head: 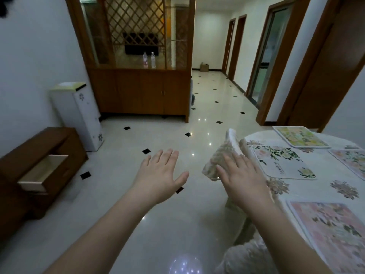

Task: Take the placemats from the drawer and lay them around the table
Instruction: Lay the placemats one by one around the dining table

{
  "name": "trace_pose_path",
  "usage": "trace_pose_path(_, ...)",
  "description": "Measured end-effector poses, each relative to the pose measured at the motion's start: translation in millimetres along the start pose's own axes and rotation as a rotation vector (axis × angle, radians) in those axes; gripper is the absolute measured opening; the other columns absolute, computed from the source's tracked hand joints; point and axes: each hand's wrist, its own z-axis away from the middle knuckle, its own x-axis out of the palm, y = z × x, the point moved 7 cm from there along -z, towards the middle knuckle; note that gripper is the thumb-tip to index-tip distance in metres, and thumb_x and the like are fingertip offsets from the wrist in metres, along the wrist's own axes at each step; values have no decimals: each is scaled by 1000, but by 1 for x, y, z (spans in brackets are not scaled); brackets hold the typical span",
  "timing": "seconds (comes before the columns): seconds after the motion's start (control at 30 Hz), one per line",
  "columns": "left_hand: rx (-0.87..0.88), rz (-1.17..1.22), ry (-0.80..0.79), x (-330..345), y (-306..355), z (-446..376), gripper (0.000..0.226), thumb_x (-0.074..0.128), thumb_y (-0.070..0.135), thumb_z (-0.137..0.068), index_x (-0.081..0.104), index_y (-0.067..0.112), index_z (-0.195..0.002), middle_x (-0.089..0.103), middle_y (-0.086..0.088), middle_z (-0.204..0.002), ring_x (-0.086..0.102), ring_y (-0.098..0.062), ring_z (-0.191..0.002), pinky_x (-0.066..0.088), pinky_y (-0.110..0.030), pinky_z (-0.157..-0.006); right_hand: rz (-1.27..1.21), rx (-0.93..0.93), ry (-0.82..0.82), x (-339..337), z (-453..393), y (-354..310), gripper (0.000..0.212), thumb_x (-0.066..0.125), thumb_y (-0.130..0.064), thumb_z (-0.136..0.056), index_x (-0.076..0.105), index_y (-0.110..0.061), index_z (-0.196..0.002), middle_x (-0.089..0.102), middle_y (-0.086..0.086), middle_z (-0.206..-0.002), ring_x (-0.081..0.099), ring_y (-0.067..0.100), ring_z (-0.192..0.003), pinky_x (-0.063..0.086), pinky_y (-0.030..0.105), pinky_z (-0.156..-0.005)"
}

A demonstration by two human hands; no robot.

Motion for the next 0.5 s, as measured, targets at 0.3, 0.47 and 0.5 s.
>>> trace_pose_path(0.3,-96,-62,12,1,-57,-33,73,17,62,-99,0,24,-158,-2,-3,-167,-3,-23,-153,4,-44,-122,84,-97,-22,25,-47,-47,69,5,-63,-94,20,-32,-154,28,-3,-159,23,16,-146,19,35,-115)
trace_pose_path(0.47,-64,-38,50,-4,-43,-92,73,15,67,-96,5,29,-158,6,1,-166,3,-22,-152,9,-46,-121,73,-80,-56,32,-97,-29,70,0,-62,-94,16,-32,-154,23,-2,-161,18,16,-148,16,36,-117)
trace_pose_path(0.5,-64,-48,60,-5,-39,-107,74,14,68,-95,6,30,-158,8,1,-166,5,-22,-152,10,-46,-121,67,-78,-56,31,-109,-23,63,8,-59,-98,15,-32,-155,21,-2,-162,17,17,-148,15,37,-117)
